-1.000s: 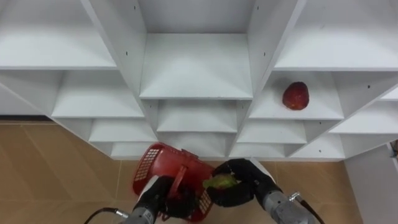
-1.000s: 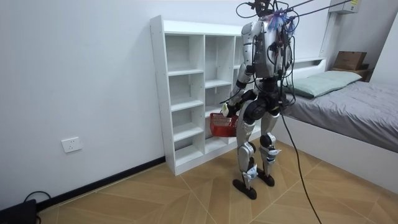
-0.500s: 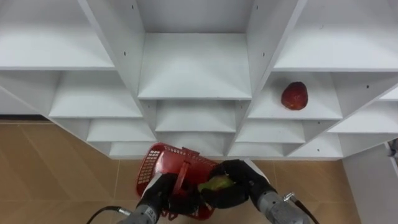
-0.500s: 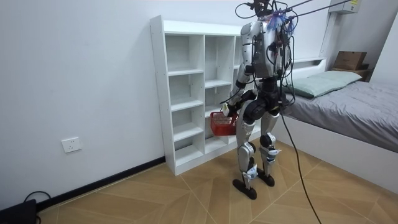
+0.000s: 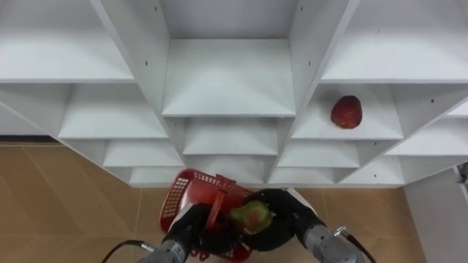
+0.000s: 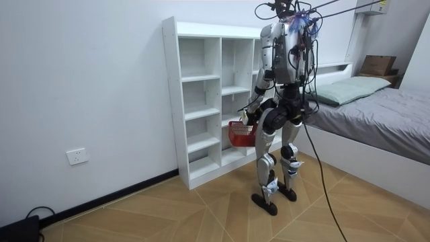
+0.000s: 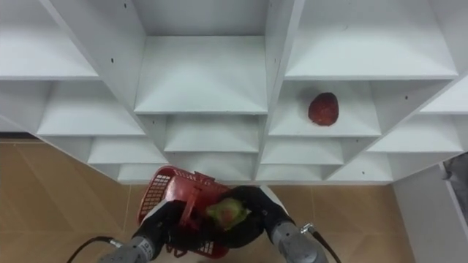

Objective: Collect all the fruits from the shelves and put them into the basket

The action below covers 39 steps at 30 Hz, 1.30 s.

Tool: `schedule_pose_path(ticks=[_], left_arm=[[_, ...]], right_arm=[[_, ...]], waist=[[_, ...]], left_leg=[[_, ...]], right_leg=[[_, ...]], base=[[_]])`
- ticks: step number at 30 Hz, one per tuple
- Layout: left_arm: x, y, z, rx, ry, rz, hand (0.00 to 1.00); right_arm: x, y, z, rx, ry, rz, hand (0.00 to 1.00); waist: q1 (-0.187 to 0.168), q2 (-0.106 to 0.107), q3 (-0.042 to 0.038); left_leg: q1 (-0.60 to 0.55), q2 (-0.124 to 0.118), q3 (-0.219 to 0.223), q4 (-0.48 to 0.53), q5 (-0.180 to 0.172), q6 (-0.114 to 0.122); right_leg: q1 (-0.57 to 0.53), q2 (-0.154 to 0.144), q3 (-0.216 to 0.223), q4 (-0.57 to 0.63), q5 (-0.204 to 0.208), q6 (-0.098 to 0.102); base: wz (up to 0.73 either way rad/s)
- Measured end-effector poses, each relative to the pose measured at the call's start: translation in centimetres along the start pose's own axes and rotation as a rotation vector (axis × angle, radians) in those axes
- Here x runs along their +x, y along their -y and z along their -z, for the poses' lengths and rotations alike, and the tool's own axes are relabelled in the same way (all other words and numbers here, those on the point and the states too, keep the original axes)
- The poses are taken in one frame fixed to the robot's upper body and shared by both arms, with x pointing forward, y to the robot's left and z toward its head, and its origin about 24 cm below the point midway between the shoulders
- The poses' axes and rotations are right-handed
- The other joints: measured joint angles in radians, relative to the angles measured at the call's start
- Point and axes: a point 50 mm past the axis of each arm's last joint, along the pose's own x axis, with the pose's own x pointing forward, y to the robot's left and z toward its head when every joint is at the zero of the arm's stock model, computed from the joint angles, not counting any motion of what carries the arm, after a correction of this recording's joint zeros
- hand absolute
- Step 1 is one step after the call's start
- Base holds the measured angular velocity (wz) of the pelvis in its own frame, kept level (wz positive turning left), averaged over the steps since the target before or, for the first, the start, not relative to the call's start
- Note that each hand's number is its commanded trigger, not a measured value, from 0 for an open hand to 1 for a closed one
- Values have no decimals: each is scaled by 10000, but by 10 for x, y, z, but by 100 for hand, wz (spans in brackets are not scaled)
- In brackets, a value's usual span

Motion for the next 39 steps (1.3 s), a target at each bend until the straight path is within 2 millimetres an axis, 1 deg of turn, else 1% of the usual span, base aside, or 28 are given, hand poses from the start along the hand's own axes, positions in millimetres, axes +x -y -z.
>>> schedule_pose_path(ticks=[15,21,29,32,39], left_arm=[[1,6,0,-220,-5,460,100],[2,6,-3,-432,105,480,100],[3,7,-6,-412,196,678,100],[3,7,-6,-402,201,693,100],[3,9,-1,-247,-20,771,100]], right_arm=[[0,-3,3,-98,-144,-232,0],[1,-4,5,-77,-266,-455,0],[2,-5,3,-65,-231,-555,0],[2,-6,6,-34,-355,-571,0],[1,-6,9,-25,-516,-586,0]], waist=[[-14,12,-8],[-5,11,-9],[-10,-6,-19],[-14,-14,-24],[-12,-11,-26]], left_leg=[[13,4,57,50,2,-3],[100,12,158,-2,2,-2],[120,18,159,-9,2,-3],[134,15,157,2,2,-3],[290,22,173,7,2,-3]], right_leg=[[-4,5,21,13,1,-1],[-1,12,113,19,1,-1],[17,13,108,19,1,-1],[32,11,114,16,1,-1],[210,19,108,-11,0,-1]], base=[[0],[-5],[0],[0],[0]])
